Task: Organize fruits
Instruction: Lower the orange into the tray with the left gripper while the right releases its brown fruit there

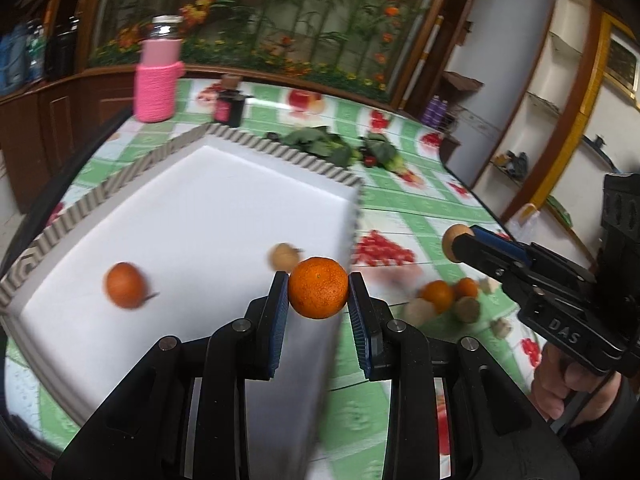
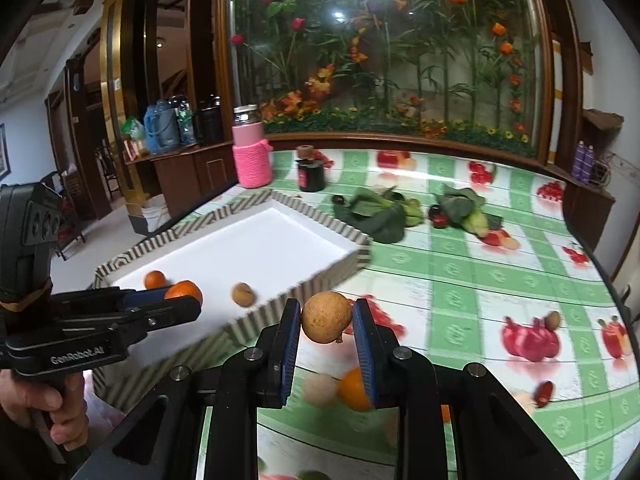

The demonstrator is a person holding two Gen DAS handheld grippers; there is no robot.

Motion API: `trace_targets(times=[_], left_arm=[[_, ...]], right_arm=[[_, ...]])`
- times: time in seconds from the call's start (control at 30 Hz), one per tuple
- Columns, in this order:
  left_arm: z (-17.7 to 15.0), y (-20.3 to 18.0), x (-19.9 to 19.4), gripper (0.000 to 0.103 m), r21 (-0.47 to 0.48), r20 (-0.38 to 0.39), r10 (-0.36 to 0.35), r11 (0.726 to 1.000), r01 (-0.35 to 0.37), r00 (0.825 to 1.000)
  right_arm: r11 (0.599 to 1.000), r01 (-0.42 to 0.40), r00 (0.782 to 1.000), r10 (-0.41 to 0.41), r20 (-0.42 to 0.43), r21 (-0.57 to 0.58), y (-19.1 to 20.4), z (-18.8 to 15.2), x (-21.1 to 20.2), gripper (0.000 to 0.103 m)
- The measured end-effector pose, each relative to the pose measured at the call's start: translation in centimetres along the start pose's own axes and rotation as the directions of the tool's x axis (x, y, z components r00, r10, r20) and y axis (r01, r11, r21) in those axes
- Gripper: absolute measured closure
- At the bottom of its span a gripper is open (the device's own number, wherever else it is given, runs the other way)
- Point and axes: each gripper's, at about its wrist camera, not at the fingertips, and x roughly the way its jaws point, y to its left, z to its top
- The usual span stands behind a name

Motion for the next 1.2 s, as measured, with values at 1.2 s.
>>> trace_targets(times=[1.2], left_arm=[[-1.2,4.1,2.0,0.074,-0.05,-0.128,0.348,0.933,-0.357,0.929]], right_arm=[[0.988,-0.151,0.978,0.154,-0.139,0.031,6.7,0.5,9.8,0.077]])
